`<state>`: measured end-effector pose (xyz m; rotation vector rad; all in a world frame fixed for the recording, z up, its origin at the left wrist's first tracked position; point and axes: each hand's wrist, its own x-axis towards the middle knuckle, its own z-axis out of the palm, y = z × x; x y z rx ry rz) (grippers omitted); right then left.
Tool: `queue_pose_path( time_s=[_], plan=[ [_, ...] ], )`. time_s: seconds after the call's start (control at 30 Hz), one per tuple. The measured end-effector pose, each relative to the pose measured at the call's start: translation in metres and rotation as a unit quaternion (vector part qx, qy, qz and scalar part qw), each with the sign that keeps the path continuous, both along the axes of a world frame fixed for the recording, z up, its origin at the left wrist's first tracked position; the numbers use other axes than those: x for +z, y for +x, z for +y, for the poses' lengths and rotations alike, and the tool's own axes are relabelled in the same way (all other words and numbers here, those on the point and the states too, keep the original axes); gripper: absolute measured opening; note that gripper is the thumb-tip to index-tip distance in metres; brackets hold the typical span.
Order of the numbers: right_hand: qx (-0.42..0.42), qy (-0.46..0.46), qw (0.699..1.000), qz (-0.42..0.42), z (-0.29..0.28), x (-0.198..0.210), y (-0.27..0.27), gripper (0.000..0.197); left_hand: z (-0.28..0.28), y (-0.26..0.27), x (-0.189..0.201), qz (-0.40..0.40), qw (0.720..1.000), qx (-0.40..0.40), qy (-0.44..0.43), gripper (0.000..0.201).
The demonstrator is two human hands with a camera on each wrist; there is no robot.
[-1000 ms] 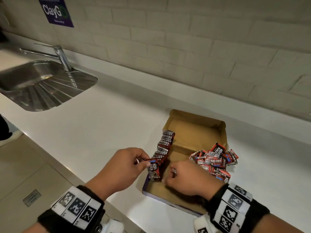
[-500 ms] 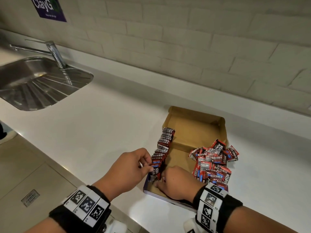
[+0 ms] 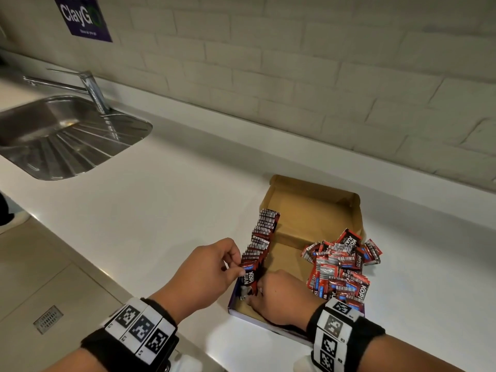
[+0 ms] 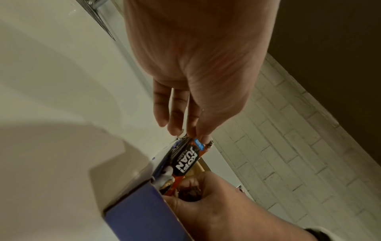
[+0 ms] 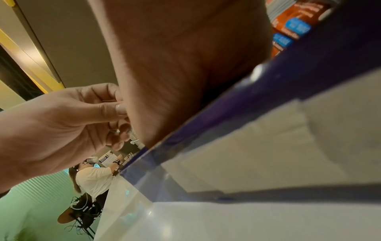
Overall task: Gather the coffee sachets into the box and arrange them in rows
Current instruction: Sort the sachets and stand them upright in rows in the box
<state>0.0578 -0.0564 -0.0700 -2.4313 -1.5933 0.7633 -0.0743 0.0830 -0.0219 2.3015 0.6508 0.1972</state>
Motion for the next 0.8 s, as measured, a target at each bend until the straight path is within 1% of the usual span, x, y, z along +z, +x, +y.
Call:
queue_pose_path(
  time_s=[0.1, 0.2, 0.27, 0.37, 0.4, 0.43, 0.47, 0.5, 0.53, 0.57, 0.63, 0.67, 0.7, 0.73, 0.8],
  plan=[
    [-0.006, -0.007, 1.000, 0.013, -0.002, 0.006, 0.002, 0.034, 0.001, 0.000, -0.001, 0.007, 1.000, 0.000, 0.004, 0.023],
    [-0.017, -0.010, 0.999, 0.041, -0.005, 0.011, 0.005, 0.022, 0.002, -0.002, -0.002, 0.011, 1.000, -0.001, 0.001, 0.026],
    [-0.021, -0.019, 0.998, 0.062, -0.007, 0.015, 0.009, 0.018, 0.003, -0.005, -0.001, 0.012, 1.000, -0.003, -0.002, 0.028],
    [-0.049, -0.023, 0.994, 0.096, -0.015, 0.024, 0.017, 0.009, 0.007, -0.010, 0.006, -0.004, 1.000, -0.002, -0.005, 0.033],
    [-0.062, 0.001, 0.993, 0.105, -0.020, 0.030, 0.022, 0.005, 0.007, -0.013, 0.010, -0.016, 1.000, 0.004, -0.007, 0.033],
    [-0.084, 0.043, 0.988, 0.126, -0.025, 0.039, 0.026, 0.011, 0.007, -0.015, 0.016, -0.035, 0.999, 0.015, -0.013, 0.032],
    [-0.119, 0.097, 0.972, 0.177, -0.030, 0.050, 0.031, 0.020, 0.007, -0.016, 0.023, -0.060, 0.998, 0.027, -0.025, 0.031],
    [-0.158, 0.157, 0.941, 0.256, -0.035, 0.063, 0.034, 0.029, 0.005, -0.015, 0.031, -0.093, 0.994, 0.039, -0.041, 0.029],
    [-0.189, 0.214, 0.896, 0.339, -0.040, 0.076, 0.037, 0.035, 0.002, -0.014, 0.040, -0.125, 0.989, 0.047, -0.056, 0.028],
    [-0.206, 0.263, 0.845, 0.418, -0.044, 0.088, 0.039, 0.038, -0.002, -0.012, 0.049, -0.152, 0.985, 0.048, -0.066, 0.027],
    [-0.206, 0.314, 0.748, 0.547, -0.047, 0.105, 0.045, 0.041, -0.011, -0.004, 0.066, -0.180, 0.981, 0.013, -0.076, 0.028],
    [-0.195, 0.325, 0.709, 0.595, -0.047, 0.110, 0.048, 0.045, -0.015, 0.001, 0.072, -0.175, 0.980, -0.021, -0.089, 0.029],
    [-0.183, 0.330, 0.679, 0.630, -0.047, 0.111, 0.049, 0.047, -0.021, 0.006, 0.077, -0.156, 0.980, -0.058, -0.110, 0.032],
    [-0.173, 0.335, 0.656, 0.654, -0.045, 0.111, 0.050, 0.046, -0.026, 0.012, 0.080, -0.123, 0.979, -0.095, -0.130, 0.038],
    [-0.168, 0.340, 0.624, 0.683, -0.043, 0.111, 0.048, 0.045, -0.038, 0.023, 0.083, -0.047, 0.976, -0.154, -0.145, 0.052]
  ],
)
